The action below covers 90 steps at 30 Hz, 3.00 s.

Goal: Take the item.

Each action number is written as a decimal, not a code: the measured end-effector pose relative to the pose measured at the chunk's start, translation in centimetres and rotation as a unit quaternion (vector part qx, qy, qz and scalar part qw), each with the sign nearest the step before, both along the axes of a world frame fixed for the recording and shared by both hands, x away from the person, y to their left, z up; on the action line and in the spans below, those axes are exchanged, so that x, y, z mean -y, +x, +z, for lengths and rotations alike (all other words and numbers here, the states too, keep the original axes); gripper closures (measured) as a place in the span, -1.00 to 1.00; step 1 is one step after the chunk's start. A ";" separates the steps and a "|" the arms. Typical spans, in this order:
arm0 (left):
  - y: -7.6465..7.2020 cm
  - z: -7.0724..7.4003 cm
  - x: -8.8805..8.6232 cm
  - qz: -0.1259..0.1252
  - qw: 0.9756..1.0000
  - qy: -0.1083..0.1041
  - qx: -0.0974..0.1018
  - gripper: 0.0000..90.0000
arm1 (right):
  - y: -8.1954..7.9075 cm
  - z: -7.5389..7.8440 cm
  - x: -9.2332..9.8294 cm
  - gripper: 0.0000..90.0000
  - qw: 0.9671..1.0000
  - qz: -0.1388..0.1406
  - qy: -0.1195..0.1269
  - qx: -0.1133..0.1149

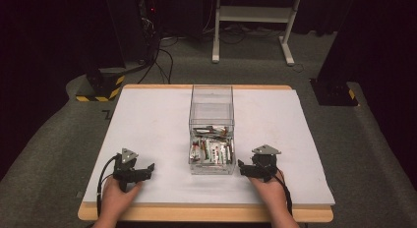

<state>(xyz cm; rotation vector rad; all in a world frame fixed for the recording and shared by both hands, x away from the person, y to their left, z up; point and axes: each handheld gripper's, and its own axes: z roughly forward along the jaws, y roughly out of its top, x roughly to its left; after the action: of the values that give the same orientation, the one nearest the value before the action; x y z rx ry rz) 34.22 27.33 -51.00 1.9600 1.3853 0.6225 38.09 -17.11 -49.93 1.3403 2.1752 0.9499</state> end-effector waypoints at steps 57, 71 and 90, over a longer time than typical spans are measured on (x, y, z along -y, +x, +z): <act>0.0 0.0 0.0 0.000 1.000 0.000 0.000 -0.69 | -3.0 6.8 -0.6 -0.60 0.986 0.034 0.068 0.146; 0.0 0.0 0.0 -0.001 1.000 0.002 -0.001 -0.69 | -2.9 8.4 -3.3 -0.46 0.983 0.068 0.077 0.154; 0.0 0.0 0.0 0.000 1.000 0.000 0.000 -0.69 | -3.4 7.8 -7.4 -0.25 0.982 0.111 0.085 0.125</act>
<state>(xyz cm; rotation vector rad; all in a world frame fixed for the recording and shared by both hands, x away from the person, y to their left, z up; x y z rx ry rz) 34.22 27.33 -51.00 1.9604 1.3855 0.6217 34.65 -9.70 -42.17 0.9981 2.1154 1.3371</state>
